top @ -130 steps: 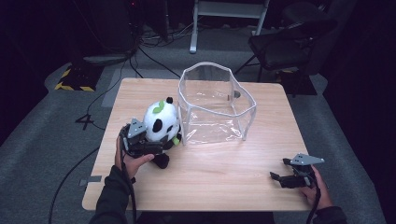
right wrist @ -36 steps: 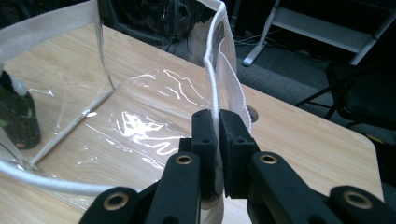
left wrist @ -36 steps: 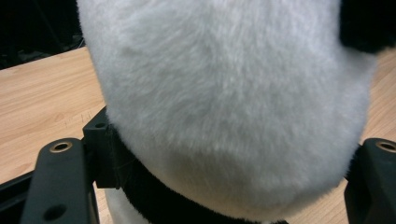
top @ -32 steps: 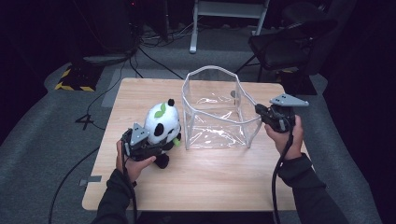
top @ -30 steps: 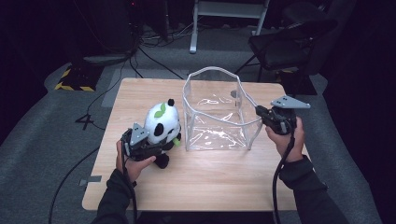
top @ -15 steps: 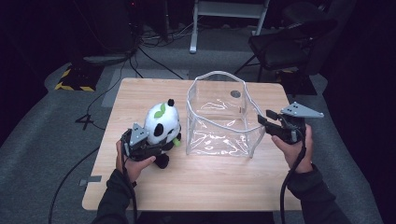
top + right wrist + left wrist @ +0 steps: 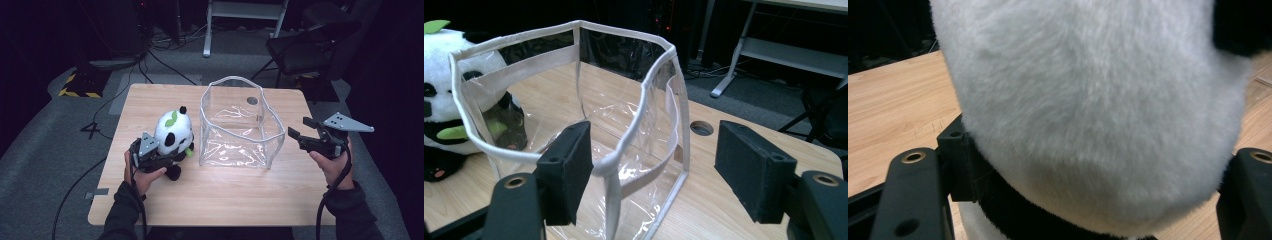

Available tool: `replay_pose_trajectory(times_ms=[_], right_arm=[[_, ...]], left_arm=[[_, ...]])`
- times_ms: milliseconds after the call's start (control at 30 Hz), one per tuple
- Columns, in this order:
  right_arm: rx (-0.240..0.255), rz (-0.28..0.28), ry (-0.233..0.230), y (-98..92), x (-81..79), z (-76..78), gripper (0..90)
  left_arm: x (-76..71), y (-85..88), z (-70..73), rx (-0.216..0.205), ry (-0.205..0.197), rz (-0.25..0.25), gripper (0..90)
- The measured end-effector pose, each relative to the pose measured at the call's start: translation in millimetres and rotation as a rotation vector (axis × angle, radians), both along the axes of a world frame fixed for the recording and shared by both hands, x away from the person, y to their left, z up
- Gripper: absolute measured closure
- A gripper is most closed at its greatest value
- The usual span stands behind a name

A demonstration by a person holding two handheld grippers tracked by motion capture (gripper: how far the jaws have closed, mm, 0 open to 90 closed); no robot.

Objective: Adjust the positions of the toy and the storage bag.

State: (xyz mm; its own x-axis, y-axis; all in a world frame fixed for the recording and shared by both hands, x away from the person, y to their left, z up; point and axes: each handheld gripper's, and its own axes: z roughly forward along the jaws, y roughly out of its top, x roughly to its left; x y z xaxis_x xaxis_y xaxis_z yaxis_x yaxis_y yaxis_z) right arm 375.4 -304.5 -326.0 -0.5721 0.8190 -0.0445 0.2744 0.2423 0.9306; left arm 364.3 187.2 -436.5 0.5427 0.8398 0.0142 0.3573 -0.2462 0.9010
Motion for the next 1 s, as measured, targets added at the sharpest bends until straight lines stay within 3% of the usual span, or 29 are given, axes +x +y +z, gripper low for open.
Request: replay_pose_trajectory(times_ms=[267,333,433,533,567,867,1000], right_arm=[[-0.016,-0.020,0.014,-20.9,-1.9,-27.1,29.5],[-0.056,-0.033,0.031,-24.8,-0.6,-39.4,28.7],[-0.106,-0.037,0.092,-35.2,4.6,-72.8,26.6],[-0.134,-0.026,0.116,-38.0,6.7,-85.9,25.8],[-0.168,-0.029,0.135,-40.5,7.9,-98.4,25.8],[-0.215,-0.010,0.221,-47.7,5.0,-144.6,24.4],[-0.233,0.003,0.240,-49.9,3.0,-155.3,21.8]], left_arm=[[-0.7,-0.6,0.0,0.003,0.000,0.003,25.4],[-0.6,-0.5,0.1,0.007,-0.001,0.001,25.4],[-0.7,-0.9,-0.2,0.000,0.001,0.005,25.4],[-0.6,-0.9,-0.2,0.004,-0.002,0.003,25.4],[-0.5,-0.8,-0.2,0.006,-0.002,0.002,25.4],[-0.5,-0.4,-0.6,0.000,-0.002,0.000,25.4],[-0.1,0.3,-0.9,-0.001,-0.005,-0.005,25.4]])
